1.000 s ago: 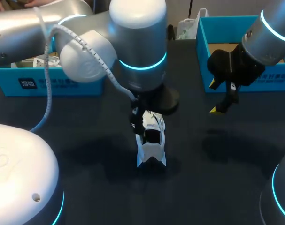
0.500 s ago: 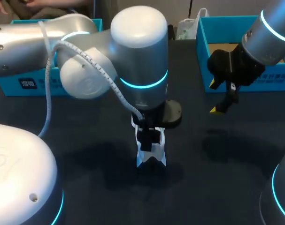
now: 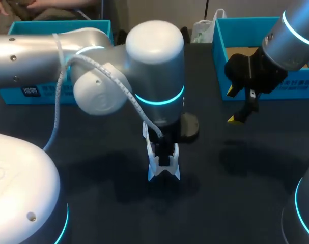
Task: Take the shoe out of the shoebox, open the shoe tongue, remove and reinsert the insole, then place the shoe into the shoebox
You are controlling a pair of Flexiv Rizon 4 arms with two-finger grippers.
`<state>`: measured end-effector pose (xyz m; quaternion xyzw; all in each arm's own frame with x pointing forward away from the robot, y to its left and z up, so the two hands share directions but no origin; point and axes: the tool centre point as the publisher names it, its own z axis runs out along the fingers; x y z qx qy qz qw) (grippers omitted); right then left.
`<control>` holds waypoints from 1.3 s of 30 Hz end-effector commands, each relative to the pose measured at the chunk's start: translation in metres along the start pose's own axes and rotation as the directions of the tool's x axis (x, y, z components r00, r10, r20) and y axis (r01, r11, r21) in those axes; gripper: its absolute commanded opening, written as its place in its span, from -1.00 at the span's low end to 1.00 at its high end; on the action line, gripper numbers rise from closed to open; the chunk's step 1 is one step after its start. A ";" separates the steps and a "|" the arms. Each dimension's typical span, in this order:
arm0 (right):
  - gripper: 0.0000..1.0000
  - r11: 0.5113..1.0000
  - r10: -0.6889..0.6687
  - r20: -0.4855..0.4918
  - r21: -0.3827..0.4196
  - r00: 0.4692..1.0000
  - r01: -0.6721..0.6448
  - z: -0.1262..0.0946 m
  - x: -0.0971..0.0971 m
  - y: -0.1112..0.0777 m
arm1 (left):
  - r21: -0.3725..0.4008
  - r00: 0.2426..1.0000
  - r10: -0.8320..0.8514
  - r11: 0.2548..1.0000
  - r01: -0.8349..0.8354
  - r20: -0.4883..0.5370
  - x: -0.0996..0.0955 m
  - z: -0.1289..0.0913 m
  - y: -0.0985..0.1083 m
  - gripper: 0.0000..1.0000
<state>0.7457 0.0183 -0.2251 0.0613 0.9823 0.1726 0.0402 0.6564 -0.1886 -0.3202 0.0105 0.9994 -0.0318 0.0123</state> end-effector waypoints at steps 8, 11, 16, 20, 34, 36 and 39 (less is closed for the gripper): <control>1.00 1.000 0.001 0.001 0.002 1.000 -0.001 0.001 0.000 0.000 | -0.012 0.999 -0.039 0.999 0.039 0.002 0.000 0.028 -0.001 0.27; 1.00 1.000 0.001 0.001 0.002 1.000 -0.001 0.001 0.000 0.000 | -0.015 0.999 -0.041 0.999 0.041 -0.002 0.000 0.033 0.000 0.25; 1.00 1.000 0.001 0.001 0.002 1.000 -0.001 0.001 0.000 0.000 | -0.023 0.999 -0.039 0.999 0.038 -0.015 0.001 0.043 0.002 0.19; 1.00 1.000 0.001 0.001 0.002 1.000 -0.001 0.001 0.000 0.000 | -0.029 0.999 -0.036 0.999 0.035 -0.026 0.003 0.049 0.003 0.17; 1.00 1.000 0.001 0.001 0.002 1.000 -0.001 0.001 0.000 0.000 | -0.050 0.998 -0.041 0.998 0.039 -0.039 0.007 0.066 0.007 -0.27; 1.00 1.000 0.001 0.001 0.002 1.000 -0.001 0.001 0.000 0.000 | -0.054 0.998 -0.043 0.998 0.041 -0.041 0.007 0.067 0.007 -0.49; 1.00 1.000 0.001 0.001 0.002 1.000 -0.001 0.001 0.000 0.000 | -0.055 0.997 -0.037 0.998 0.033 -0.069 0.007 0.067 0.007 -0.88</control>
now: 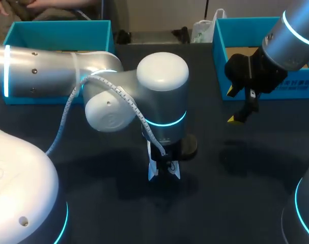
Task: Take the shoe out of the shoebox, open the shoe tongue, remove and reinsert the insole, then place the shoe into the shoebox
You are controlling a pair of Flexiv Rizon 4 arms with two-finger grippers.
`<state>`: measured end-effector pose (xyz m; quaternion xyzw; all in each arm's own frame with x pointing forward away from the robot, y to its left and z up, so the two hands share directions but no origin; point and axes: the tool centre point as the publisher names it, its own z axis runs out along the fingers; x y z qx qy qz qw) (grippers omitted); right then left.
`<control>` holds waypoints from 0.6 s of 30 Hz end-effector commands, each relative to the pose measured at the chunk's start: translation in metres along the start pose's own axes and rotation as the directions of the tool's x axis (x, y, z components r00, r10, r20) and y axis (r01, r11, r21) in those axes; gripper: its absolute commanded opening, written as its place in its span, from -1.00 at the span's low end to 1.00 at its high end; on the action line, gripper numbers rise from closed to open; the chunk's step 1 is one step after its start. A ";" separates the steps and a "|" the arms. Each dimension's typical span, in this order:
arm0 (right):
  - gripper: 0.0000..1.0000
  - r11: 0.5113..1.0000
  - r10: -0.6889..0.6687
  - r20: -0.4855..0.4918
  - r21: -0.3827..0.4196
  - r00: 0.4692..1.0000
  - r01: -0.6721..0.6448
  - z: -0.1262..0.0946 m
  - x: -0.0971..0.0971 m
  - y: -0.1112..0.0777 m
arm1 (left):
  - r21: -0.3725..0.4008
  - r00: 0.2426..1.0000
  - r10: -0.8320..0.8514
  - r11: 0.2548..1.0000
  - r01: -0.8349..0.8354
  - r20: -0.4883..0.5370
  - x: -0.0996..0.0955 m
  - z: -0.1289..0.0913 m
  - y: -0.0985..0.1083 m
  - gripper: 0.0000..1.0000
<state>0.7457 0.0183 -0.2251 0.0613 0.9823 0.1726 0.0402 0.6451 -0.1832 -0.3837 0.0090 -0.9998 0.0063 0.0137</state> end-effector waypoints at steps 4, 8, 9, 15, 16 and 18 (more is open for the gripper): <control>1.00 1.000 0.001 0.001 0.002 1.000 -0.001 0.001 0.000 0.000 | -0.004 0.998 0.018 1.000 -0.018 -0.063 -0.005 0.001 -0.001 -1.00; 1.00 1.000 0.001 0.001 0.002 1.000 -0.001 0.001 0.000 0.000 | 0.002 0.996 0.027 1.000 -0.027 -0.090 -0.003 -0.007 0.001 -1.00; 1.00 1.000 0.001 0.001 0.002 1.000 -0.001 0.001 0.000 0.000 | 0.001 0.995 0.029 1.000 -0.029 -0.096 -0.002 -0.010 0.002 -1.00; 1.00 1.000 0.001 0.001 0.002 1.000 -0.001 0.001 0.000 0.000 | -0.002 0.994 0.057 0.998 -0.058 -0.098 0.002 -0.040 0.004 -1.00; 1.00 1.000 0.001 0.001 0.002 1.000 -0.001 0.001 0.000 0.000 | -0.004 0.994 0.060 0.998 -0.061 -0.095 0.003 -0.046 0.004 -1.00; 1.00 1.000 0.001 0.001 0.002 1.000 -0.001 0.001 0.000 0.000 | -0.008 0.991 0.065 0.998 -0.066 -0.119 0.003 -0.058 0.005 -1.00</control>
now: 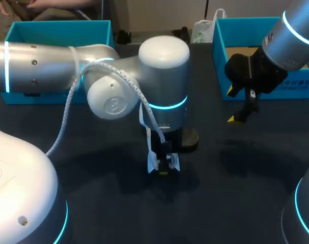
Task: Take the shoe out of the shoebox, open the shoe tongue, remove and reinsert the insole, then place the shoe into the shoebox
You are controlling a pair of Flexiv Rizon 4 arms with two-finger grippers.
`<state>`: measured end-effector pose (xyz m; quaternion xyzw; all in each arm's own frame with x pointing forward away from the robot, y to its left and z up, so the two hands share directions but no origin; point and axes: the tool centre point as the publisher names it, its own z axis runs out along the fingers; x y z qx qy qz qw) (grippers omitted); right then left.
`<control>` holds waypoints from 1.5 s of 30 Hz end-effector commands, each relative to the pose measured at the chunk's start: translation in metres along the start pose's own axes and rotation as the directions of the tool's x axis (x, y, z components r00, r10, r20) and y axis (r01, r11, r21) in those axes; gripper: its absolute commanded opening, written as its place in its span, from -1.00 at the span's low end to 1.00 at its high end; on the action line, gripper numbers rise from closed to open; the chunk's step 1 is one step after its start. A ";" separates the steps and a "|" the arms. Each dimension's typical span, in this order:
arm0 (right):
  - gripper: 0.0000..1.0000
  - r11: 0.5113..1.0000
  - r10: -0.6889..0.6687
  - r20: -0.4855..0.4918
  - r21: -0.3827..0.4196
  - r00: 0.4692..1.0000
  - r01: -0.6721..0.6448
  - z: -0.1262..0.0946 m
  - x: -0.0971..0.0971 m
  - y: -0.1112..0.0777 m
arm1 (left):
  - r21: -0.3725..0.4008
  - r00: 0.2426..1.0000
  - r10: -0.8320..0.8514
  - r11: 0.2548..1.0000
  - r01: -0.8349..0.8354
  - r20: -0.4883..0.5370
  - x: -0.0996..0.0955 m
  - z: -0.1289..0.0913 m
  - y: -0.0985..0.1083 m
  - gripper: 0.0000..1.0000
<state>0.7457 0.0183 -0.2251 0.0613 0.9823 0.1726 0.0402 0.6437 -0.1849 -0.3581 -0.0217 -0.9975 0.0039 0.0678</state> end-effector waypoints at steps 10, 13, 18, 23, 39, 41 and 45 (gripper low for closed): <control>1.00 1.000 0.001 0.001 0.002 1.000 -0.001 0.001 0.000 0.000 | 0.014 0.987 0.033 0.999 -0.032 -0.156 0.000 -0.092 0.012 -1.00; 1.00 1.000 0.001 0.001 0.002 1.000 -0.001 0.001 0.000 0.000 | 0.009 0.989 0.038 0.999 -0.037 -0.140 -0.001 -0.105 0.012 -1.00; 1.00 1.000 0.001 0.001 0.002 1.000 -0.001 0.001 0.000 0.000 | 0.005 0.984 0.063 0.998 -0.063 -0.167 -0.004 -0.126 0.013 -1.00; 1.00 1.000 0.001 0.001 0.002 1.000 -0.001 0.001 0.000 0.000 | 0.004 0.980 0.079 0.997 -0.079 -0.182 -0.005 -0.146 0.015 -1.00; 1.00 1.000 0.001 0.001 0.002 1.000 -0.001 0.001 0.000 0.000 | 0.005 0.982 0.083 0.996 -0.084 -0.168 -0.005 -0.156 0.016 -1.00; 1.00 1.000 0.001 0.001 0.002 1.000 -0.001 0.001 0.000 0.000 | 0.005 0.982 0.083 0.996 -0.084 -0.168 -0.005 -0.156 0.016 -1.00; 1.00 1.000 0.001 0.001 0.002 1.000 -0.001 0.001 0.000 0.000 | 0.005 0.982 0.083 0.996 -0.084 -0.168 -0.005 -0.156 0.016 -1.00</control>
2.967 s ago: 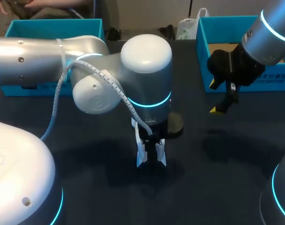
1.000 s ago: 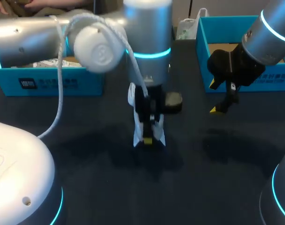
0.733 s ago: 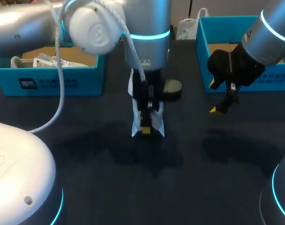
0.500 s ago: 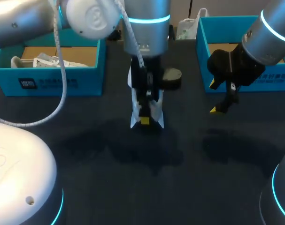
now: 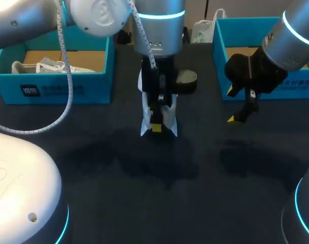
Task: Take the shoe out of the shoebox, open the shoe tongue, remove and reinsert the insole, then place the shoe into the shoebox
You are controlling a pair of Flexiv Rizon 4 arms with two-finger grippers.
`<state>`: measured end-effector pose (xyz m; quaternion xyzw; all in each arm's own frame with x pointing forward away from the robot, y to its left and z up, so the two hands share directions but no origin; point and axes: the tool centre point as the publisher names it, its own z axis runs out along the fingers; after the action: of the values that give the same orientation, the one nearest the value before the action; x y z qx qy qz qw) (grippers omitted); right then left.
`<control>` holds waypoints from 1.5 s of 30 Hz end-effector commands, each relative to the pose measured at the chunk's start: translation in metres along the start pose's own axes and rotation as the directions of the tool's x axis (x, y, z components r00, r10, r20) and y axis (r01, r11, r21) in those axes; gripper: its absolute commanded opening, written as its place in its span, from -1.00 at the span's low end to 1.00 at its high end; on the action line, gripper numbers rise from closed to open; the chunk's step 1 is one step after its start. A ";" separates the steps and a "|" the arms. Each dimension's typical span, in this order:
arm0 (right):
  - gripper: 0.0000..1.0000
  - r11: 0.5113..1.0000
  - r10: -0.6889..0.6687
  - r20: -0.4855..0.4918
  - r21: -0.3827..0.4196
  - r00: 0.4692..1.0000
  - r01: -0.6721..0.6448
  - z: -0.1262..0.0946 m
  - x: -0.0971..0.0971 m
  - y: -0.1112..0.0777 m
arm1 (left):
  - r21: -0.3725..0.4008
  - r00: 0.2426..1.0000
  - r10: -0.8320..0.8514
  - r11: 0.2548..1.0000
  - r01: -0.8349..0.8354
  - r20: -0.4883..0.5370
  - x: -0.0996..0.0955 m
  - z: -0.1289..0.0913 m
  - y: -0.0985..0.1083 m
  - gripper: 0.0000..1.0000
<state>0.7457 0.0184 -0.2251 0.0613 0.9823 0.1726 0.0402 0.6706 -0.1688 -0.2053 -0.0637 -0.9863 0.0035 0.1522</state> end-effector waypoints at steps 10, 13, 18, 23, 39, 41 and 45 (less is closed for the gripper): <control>1.00 1.000 0.001 0.001 0.002 1.000 -0.001 0.001 0.000 0.000 | 0.002 1.000 0.029 1.000 -0.029 -0.002 -0.007 -0.018 0.031 -1.00; 1.00 1.000 0.001 0.001 0.002 1.000 -0.001 0.001 0.000 0.000 | 0.004 0.999 0.039 0.999 -0.039 -0.011 -0.014 -0.026 0.046 -1.00; 1.00 1.000 0.001 0.001 0.002 1.000 -0.001 0.001 0.000 0.000 | 0.008 0.999 0.048 0.999 -0.048 -0.016 -0.021 -0.047 0.073 -1.00; 1.00 1.000 0.001 0.001 0.002 1.000 -0.001 0.001 0.000 0.000 | 0.014 0.999 0.054 0.998 -0.054 -0.004 -0.033 -0.068 0.106 -1.00; 1.00 1.000 0.001 0.001 0.002 1.000 -0.001 0.001 0.000 0.000 | 0.039 1.000 0.006 0.999 -0.006 -0.013 -0.083 -0.093 0.214 -1.00; 1.00 1.000 0.001 0.001 0.002 1.000 -0.001 0.001 0.000 0.000 | 0.041 1.000 -0.004 0.999 0.005 -0.012 -0.088 -0.096 0.225 -1.00; 1.00 1.000 0.001 0.001 0.002 1.000 -0.001 0.001 0.000 0.000 | 0.035 1.000 -0.014 0.999 0.014 -0.015 -0.099 -0.099 0.247 -1.00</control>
<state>0.7457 0.0184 -0.2251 0.0613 0.9823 0.1726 0.0402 0.8156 0.0442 -0.1493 -0.0538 -0.9862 0.0120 0.1563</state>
